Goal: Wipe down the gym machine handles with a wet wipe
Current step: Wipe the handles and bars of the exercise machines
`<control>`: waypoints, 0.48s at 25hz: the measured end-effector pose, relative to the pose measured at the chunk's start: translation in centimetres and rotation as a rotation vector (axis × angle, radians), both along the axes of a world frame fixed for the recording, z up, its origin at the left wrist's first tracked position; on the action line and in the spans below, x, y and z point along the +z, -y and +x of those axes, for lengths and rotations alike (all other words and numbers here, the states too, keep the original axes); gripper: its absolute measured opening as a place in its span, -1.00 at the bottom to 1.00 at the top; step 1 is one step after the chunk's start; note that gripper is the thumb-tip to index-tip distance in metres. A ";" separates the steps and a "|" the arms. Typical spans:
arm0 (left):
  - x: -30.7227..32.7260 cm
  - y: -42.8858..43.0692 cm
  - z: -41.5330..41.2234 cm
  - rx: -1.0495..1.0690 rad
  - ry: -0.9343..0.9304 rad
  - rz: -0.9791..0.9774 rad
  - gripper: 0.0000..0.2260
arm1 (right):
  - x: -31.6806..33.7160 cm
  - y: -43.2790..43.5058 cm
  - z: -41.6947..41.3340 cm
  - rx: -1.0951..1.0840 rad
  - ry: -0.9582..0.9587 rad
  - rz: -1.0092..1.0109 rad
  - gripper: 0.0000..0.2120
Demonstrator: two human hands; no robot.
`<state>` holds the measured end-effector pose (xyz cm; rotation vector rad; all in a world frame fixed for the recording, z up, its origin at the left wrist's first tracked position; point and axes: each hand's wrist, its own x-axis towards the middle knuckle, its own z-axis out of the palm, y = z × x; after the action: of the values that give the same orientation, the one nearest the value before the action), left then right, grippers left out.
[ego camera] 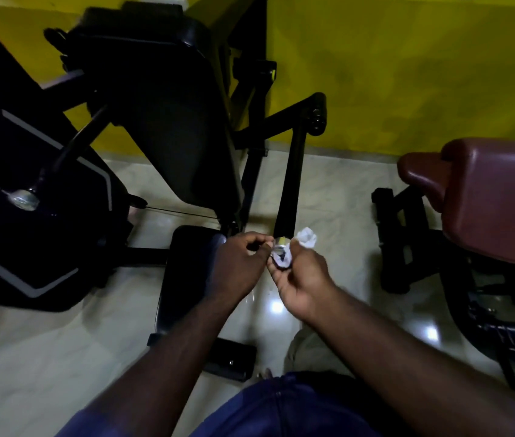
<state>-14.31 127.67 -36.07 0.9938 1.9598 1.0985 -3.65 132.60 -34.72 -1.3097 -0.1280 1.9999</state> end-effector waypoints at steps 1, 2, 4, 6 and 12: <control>0.1 0.1 0.0 -0.012 -0.072 0.016 -0.89 | 0.0 -1.0 -0.3 0.023 -0.050 -0.059 -0.71; 0.1 0.1 0.0 -0.016 -0.128 0.037 -0.88 | -0.3 -2.1 -0.6 0.059 -0.053 -0.104 -0.63; 0.5 -0.3 0.2 -0.019 -0.173 0.091 -0.88 | -0.8 -3.5 -0.8 0.105 -0.026 -0.162 -0.62; 1.2 -0.4 0.9 -0.081 -0.176 0.143 -0.75 | -1.3 -3.7 -0.3 0.169 -0.025 -0.169 -0.66; 2.1 -1.5 4.6 -0.197 -0.296 0.227 -0.72 | 0.1 -2.6 5.8 0.490 0.208 0.058 -0.70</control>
<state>-9.70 129.18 -33.95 1.5128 1.9384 1.1296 2.15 135.16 -34.61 -1.5566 -0.6551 2.2249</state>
